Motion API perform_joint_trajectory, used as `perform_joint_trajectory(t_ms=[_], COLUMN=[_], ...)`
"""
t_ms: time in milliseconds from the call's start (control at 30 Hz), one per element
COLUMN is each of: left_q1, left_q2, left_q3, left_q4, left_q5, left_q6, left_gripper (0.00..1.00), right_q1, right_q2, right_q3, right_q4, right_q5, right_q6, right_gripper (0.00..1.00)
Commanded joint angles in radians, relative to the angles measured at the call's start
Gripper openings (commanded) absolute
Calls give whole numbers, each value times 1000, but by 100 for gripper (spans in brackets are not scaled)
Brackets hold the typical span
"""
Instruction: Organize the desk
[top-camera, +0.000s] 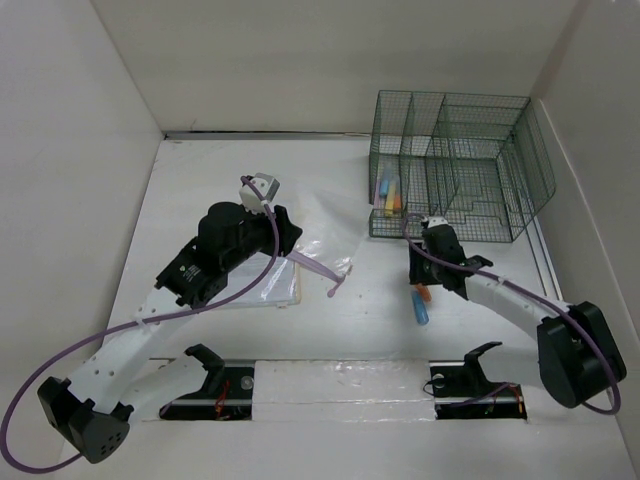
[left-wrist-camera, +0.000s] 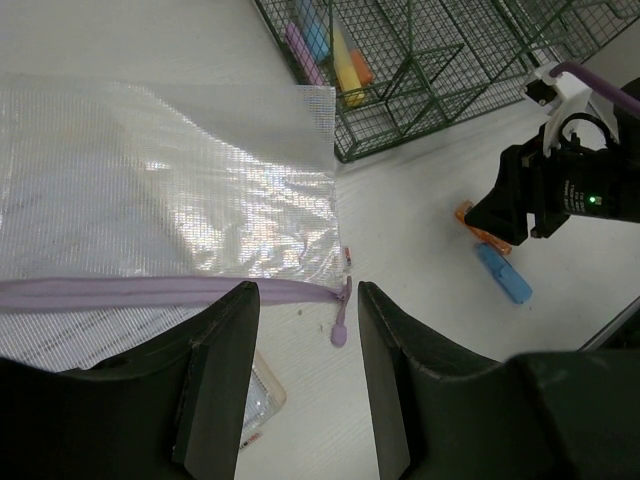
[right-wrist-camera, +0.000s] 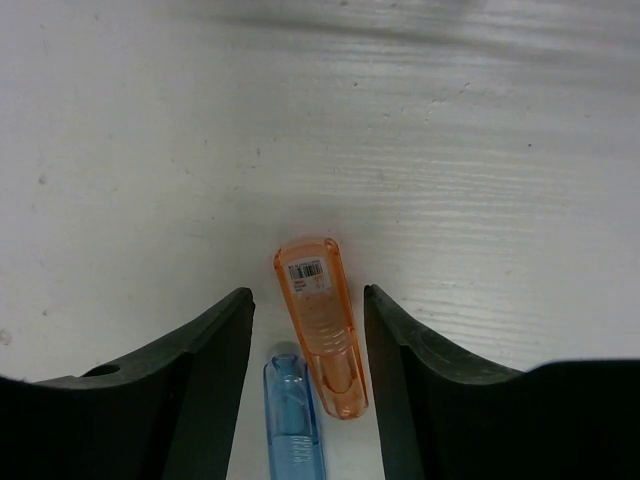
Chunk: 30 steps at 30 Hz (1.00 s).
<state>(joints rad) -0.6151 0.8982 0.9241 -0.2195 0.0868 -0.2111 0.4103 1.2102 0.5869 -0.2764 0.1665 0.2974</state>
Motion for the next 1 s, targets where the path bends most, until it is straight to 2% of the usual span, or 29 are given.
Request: perform_joint_trajectory(t_ms=[0,433,700,833,967], left_q1=[2,2,2,2,2], left_q2=[-16,-22,-28,-28,-33], left_q3=[-11,-13,-10,-10,-8], left_q4=[40,39,37,35,37], left_q5=[16,7,1,5,5], left_q6=[6,7,7,9,9], left_gripper=[40,40,40,40,40], right_q1=[-11,-33,-33,-33,-33], right_q2=[44,144,166,152,161], right_q3=[57,103,131,128,132], right_q4=[37,49,10,-12,-26], right_q5=[-48,-79,-81,-88,-96], right_q6=[-41,-76,-98,-89,-90], right_gripper=[53,52,44,49,50])
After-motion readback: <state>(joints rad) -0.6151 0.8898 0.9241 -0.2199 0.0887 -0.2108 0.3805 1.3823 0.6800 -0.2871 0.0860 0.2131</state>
